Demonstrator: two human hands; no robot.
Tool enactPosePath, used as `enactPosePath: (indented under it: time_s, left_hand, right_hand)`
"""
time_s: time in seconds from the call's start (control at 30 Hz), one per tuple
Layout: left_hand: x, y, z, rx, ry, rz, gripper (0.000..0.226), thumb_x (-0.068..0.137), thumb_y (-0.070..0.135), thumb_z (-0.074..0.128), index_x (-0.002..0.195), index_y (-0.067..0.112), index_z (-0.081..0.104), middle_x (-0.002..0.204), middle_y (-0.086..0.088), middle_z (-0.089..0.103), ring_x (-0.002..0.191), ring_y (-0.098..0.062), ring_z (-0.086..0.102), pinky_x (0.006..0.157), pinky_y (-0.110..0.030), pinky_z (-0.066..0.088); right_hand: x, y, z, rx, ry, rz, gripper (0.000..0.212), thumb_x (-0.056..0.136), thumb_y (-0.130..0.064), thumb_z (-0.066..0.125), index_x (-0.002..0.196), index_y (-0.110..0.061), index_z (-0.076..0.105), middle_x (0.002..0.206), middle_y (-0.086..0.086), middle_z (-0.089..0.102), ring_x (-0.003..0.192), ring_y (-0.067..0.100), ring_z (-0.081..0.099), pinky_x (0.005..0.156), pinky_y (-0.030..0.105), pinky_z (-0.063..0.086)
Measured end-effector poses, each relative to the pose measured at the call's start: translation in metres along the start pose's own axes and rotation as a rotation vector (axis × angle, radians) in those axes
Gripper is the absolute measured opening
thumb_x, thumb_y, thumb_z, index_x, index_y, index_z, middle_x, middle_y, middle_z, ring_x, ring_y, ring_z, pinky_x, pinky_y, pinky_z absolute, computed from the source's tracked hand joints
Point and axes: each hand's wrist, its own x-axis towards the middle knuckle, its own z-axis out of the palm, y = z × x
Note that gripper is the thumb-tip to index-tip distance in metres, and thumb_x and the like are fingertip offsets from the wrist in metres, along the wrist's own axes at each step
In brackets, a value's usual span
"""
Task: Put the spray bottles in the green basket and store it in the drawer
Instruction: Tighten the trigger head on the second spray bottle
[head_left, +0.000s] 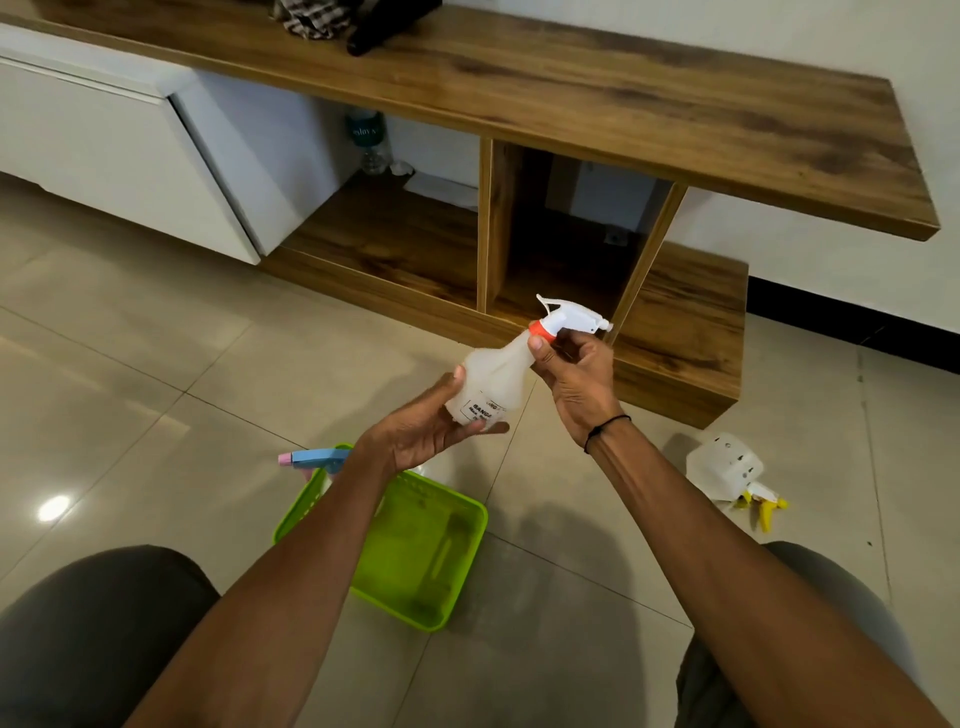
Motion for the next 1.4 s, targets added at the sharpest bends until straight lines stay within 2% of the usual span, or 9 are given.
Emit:
enactPosePath:
  time_s: [0.27,0.4,0.5,0.57,0.63,0.8,1.0,1.2,1.4]
  left_hand:
    - [0.01,-0.002,0.017,0.426,0.154,0.357,0.082,0.083,-0.004,0.084,0.148,0.014,0.037,0.141,-0.013,0.055,0.122,-0.026,0.068,0.096,-0.054,0.064]
    - [0.014,-0.001,0.028,0.383,0.129,0.413,0.094,0.071,0.025,0.096,0.144,0.028,0.036,0.141,-0.005,0.053,0.127,-0.027,0.064,0.098,-0.05,0.063]
    - [0.014,0.006,0.024,0.056,-0.005,0.169,0.09,0.081,0.08,0.067,0.145,0.017,0.057,0.142,-0.019,0.066,0.121,-0.035,0.072,0.095,-0.048,0.065]
    - [0.012,0.01,0.018,0.1,-0.007,0.01,0.091,0.09,0.086,0.042,0.139,0.013,0.066,0.131,-0.027,0.071,0.095,-0.032,0.079,0.074,-0.034,0.069]
    - [0.011,0.007,0.011,0.158,0.004,0.001,0.078,0.097,0.073,0.051,0.144,0.012,0.061,0.129,-0.027,0.068,0.081,-0.025,0.076,0.065,-0.026,0.067]
    - [0.013,0.002,0.003,0.431,0.031,0.376,0.078,0.078,0.007,0.089,0.138,0.029,0.043,0.145,-0.008,0.052,0.131,-0.03,0.062,0.093,-0.039,0.065]
    - [0.013,0.003,0.016,1.086,0.384,0.613,0.116,0.057,0.023,0.104,0.149,0.027,0.035,0.144,0.004,0.049,0.129,-0.019,0.056,0.098,-0.026,0.057]
    - [0.001,0.017,-0.006,0.707,0.048,0.191,0.068,0.088,0.019,0.086,0.148,0.02,0.054,0.139,-0.009,0.068,0.123,-0.029,0.072,0.093,-0.047,0.065]
    - [0.008,0.003,0.014,1.05,0.325,0.407,0.098,0.059,0.032,0.104,0.14,0.021,0.05,0.127,0.009,0.06,0.116,-0.014,0.062,0.079,-0.014,0.057]
  right_hand:
    - [0.0,-0.001,-0.002,0.067,0.119,0.076,0.036,0.091,-0.006,0.076,0.125,-0.001,0.066,0.12,0.017,0.073,0.12,0.033,0.071,0.095,0.046,0.063]
    - [0.002,-0.005,-0.004,0.061,0.171,0.041,0.022,0.093,-0.006,0.074,0.114,-0.006,0.068,0.108,0.009,0.074,0.114,0.029,0.073,0.09,0.04,0.065]
    - [0.003,-0.007,-0.005,0.046,0.131,0.031,0.017,0.094,-0.004,0.072,0.108,-0.013,0.069,0.104,0.003,0.074,0.103,0.019,0.075,0.086,0.034,0.066]
    - [0.003,-0.006,-0.006,0.023,0.106,0.037,0.018,0.094,-0.004,0.072,0.111,-0.011,0.069,0.106,0.005,0.073,0.104,0.019,0.074,0.095,0.042,0.064]
    - [0.002,-0.005,-0.008,0.023,0.106,0.052,0.023,0.094,-0.005,0.072,0.117,-0.008,0.068,0.11,0.007,0.072,0.107,0.021,0.073,0.099,0.046,0.062]
    - [0.002,-0.006,-0.012,0.074,0.137,0.086,0.044,0.095,-0.006,0.072,0.136,0.003,0.059,0.122,0.021,0.071,0.117,0.036,0.072,0.102,0.054,0.059]
    - [0.001,-0.005,0.0,0.042,0.133,0.064,0.047,0.092,-0.004,0.076,0.135,0.005,0.059,0.127,0.027,0.069,0.12,0.04,0.07,0.101,0.059,0.058]
    - [0.003,-0.006,-0.004,-0.021,0.03,0.097,0.05,0.088,-0.005,0.078,0.135,0.003,0.062,0.124,0.022,0.069,0.126,0.041,0.065,0.105,0.058,0.056]
    - [0.003,-0.003,-0.001,-0.049,0.043,0.058,0.034,0.085,-0.005,0.081,0.114,-0.017,0.07,0.127,0.023,0.069,0.123,0.039,0.068,0.1,0.057,0.059]
